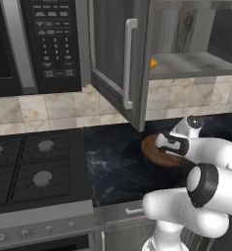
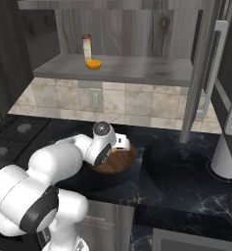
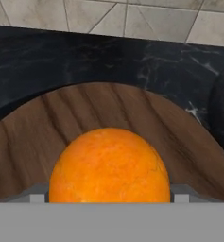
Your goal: Open the cabinet. Pick the orange and orange from the cabinet and place them into the bowl. Then close the cabinet.
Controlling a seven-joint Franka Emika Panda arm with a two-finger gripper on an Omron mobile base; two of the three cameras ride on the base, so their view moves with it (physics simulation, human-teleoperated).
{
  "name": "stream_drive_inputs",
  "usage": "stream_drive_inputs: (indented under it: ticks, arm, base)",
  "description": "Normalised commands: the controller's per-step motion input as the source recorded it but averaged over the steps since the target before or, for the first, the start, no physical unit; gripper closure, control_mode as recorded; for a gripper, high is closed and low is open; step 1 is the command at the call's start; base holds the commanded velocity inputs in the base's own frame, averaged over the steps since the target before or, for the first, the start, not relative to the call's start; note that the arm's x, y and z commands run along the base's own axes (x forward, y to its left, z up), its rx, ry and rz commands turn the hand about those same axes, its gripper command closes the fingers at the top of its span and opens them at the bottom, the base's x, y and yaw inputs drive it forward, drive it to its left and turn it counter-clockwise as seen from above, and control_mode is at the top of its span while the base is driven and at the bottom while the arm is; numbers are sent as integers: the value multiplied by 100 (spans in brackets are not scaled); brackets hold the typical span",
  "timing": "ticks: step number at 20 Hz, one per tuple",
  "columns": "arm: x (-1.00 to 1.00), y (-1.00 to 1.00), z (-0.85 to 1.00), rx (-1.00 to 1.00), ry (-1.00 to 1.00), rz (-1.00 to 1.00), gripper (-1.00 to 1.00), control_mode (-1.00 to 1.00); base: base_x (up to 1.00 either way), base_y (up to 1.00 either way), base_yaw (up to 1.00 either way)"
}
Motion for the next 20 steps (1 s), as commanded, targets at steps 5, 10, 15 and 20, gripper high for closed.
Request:
stream_drive_inputs:
  ticks: [5, 10, 15, 20]
  arm:
    - [9, 0, -1, 0, 0, 0, -100, -100]
    - [0, 0, 0, 0, 0, 0, -100, -100]
    - [5, 0, 0, 0, 0, 0, -100, -100]
    - [5, 0, 6, 0, 0, 0, -100, -100]
  base:
    - [0, 0, 0]
    - [0, 0, 0]
    - [0, 0, 0]
    - [0, 0, 0]
